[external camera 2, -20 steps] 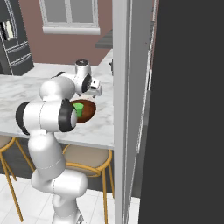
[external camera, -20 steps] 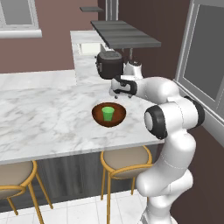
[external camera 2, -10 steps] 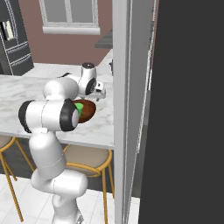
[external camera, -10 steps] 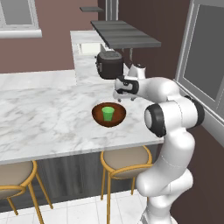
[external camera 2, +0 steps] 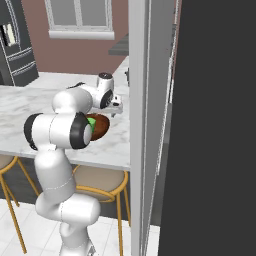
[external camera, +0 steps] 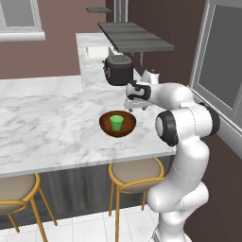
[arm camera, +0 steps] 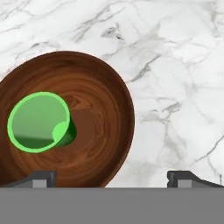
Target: Place the cup inside the bowl on the dining table and move the bowl to any counter.
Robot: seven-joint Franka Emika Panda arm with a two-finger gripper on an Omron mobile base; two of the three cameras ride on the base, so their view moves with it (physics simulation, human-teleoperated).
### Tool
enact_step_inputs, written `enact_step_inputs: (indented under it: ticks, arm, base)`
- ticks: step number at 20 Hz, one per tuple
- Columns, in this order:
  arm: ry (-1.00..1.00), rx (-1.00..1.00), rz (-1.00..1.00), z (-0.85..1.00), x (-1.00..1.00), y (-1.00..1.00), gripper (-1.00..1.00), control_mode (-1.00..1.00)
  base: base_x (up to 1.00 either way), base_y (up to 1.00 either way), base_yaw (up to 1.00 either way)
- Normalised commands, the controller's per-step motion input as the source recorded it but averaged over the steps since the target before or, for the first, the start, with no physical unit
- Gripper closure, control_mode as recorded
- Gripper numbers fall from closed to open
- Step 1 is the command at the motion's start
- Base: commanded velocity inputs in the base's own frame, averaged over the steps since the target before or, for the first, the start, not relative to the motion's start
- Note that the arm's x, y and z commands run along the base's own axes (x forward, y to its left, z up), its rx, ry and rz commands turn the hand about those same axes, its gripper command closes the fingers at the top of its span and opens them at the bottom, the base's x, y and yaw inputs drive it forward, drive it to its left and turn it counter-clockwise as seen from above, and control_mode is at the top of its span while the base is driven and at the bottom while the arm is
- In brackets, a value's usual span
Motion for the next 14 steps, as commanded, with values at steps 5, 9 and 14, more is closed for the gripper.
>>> enact_step_inputs:
  ticks: [5, 9, 14]
  arm:
    - [0.0, 0.0, 0.08, -0.16, 0.0, -0.06, -1.0, -1.0]
    - [0.0, 0.0, 0.08, -0.29, 0.0, -0.02, -1.0, -1.0]
    - [0.0, 0.0, 0.07, -0.26, 0.0, -0.01, -1.0, -1.0]
  base:
    - [0.0, 0.0, 0.0]
    - [0.0, 0.0, 0.0]
    - [0.0, 0.0, 0.0]
